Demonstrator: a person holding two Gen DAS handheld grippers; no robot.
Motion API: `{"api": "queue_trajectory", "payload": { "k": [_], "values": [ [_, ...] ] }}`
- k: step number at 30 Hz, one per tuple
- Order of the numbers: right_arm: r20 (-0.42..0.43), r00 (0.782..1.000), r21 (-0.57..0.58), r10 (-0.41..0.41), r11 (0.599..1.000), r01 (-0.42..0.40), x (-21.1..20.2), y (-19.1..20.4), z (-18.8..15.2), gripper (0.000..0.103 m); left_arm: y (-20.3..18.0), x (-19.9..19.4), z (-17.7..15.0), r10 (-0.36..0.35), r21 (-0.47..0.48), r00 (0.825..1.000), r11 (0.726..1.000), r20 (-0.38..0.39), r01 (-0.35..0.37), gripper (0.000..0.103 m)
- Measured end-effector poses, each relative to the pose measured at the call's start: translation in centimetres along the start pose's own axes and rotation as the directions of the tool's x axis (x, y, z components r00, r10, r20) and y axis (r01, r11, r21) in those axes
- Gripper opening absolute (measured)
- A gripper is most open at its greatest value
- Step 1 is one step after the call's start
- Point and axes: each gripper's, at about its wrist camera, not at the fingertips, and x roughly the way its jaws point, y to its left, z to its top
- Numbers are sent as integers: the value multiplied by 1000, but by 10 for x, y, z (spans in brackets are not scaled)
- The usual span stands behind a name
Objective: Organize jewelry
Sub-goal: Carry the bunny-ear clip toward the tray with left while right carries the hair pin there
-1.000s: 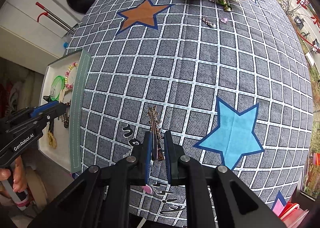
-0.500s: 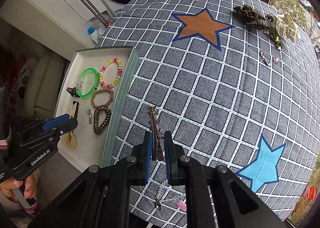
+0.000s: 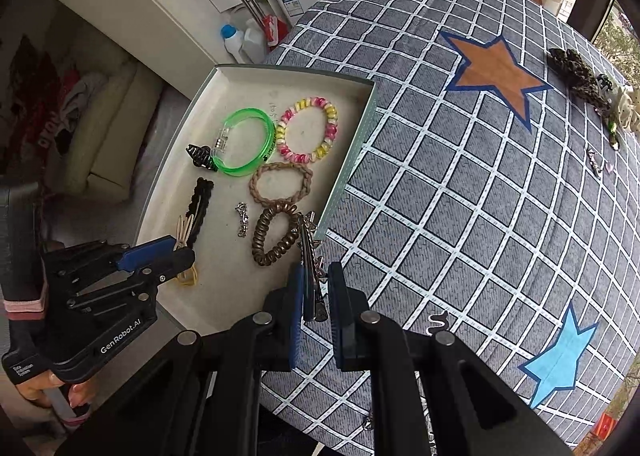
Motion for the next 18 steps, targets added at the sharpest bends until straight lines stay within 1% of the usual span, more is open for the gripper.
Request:
{"api": "queue_trajectory", "payload": {
  "k": [7, 18],
  "values": [
    [-23, 1000, -23, 5, 1000, -5, 10, 12, 0, 13, 2, 4, -4, -13, -10, 1000, 1000, -3, 13, 26],
    [-23, 1000, -32, 3, 999, -3, 16, 16, 17, 13, 0, 11, 0, -31, -5, 1000, 1000, -3, 31, 26]
  ]
}}
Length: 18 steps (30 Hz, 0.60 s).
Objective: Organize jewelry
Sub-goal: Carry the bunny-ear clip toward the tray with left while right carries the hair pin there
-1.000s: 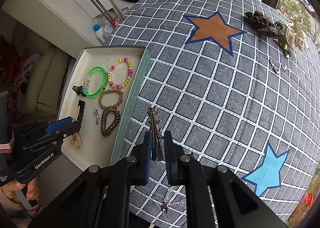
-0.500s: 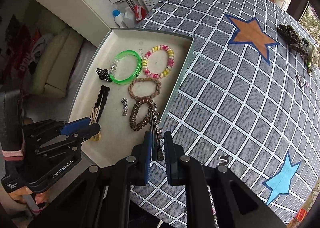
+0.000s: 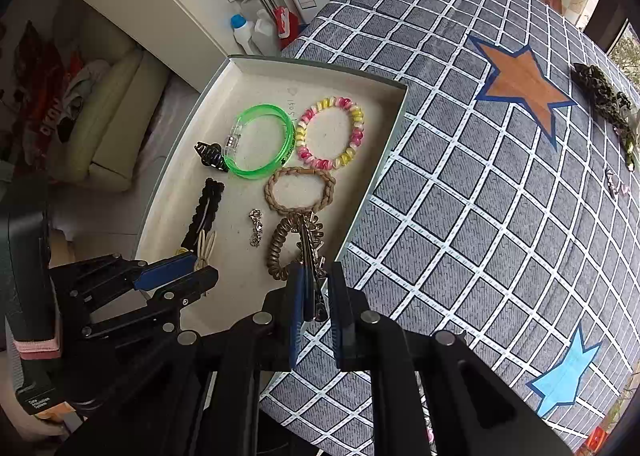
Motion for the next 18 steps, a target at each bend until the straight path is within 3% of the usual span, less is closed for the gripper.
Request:
{"api": "queue_trajectory", "payload": {
  "k": [18],
  "values": [
    [7, 1000, 22, 8, 1000, -9, 16, -11, 41, 13, 9, 17, 18, 6, -26, 1000, 1000, 1, -6, 26]
  ]
}}
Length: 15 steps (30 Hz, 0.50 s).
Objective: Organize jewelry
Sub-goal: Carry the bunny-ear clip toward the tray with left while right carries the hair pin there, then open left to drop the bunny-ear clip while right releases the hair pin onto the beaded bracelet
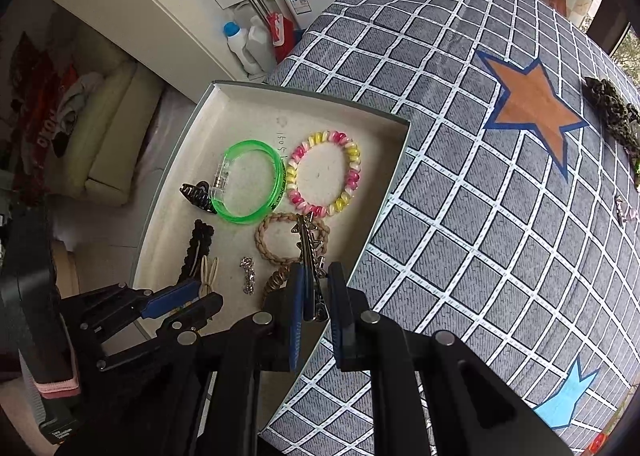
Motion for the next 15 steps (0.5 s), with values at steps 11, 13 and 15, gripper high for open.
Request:
{"api": "queue_trajectory", "payload": {
  "k": [11, 13, 15],
  "values": [
    [-2, 1000, 5, -10, 1000, 10, 20, 2, 28, 13, -3, 13, 0, 30, 6, 1000, 1000, -6, -30, 26],
    [-5, 1000, 2, -12, 1000, 12, 25, 4, 32, 13, -4, 14, 0, 36, 15, 999, 999, -3, -36, 26],
    [-9, 1000, 2, -13, 1000, 13, 30, 4, 36, 13, -6, 16, 0, 49, 24, 999, 999, -1, -49, 26]
  ]
}}
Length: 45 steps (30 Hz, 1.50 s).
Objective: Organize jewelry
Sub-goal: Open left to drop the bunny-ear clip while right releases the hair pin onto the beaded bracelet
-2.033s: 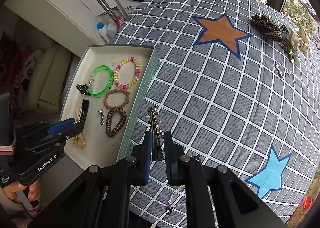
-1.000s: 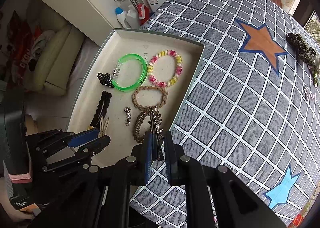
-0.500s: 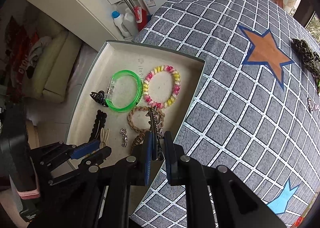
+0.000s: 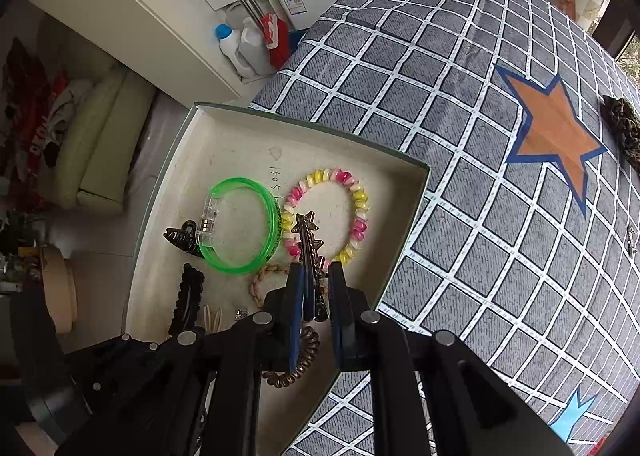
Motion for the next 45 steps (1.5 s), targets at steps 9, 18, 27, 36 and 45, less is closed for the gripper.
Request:
{"api": "queue_trajectory", "payload": {
  "k": [9, 18, 27, 36, 45],
  "values": [
    [-35, 999, 3, -21, 1000, 21, 33, 0, 17, 13, -4, 11, -3, 41, 7, 999, 999, -6, -41, 26],
    [-52, 999, 11, -17, 1000, 18, 47, -3, 19, 14, -5, 13, -4, 63, 15, 998, 998, -9, -63, 27],
    [-49, 999, 14, -22, 1000, 22, 50, 3, 19, 14, -11, 13, -2, 79, 15, 997, 997, -16, -78, 27],
    [-12, 1000, 37, 18, 999, -17, 31, -5, 15, 38, -14, 9, -4, 87, 25, 996, 996, -22, -86, 27],
    [27, 999, 63, 23, 998, -25, 0, -14, 3, 38, -18, -6, -3, 104, 33, 994, 994, 20, -105, 101]
  ]
}}
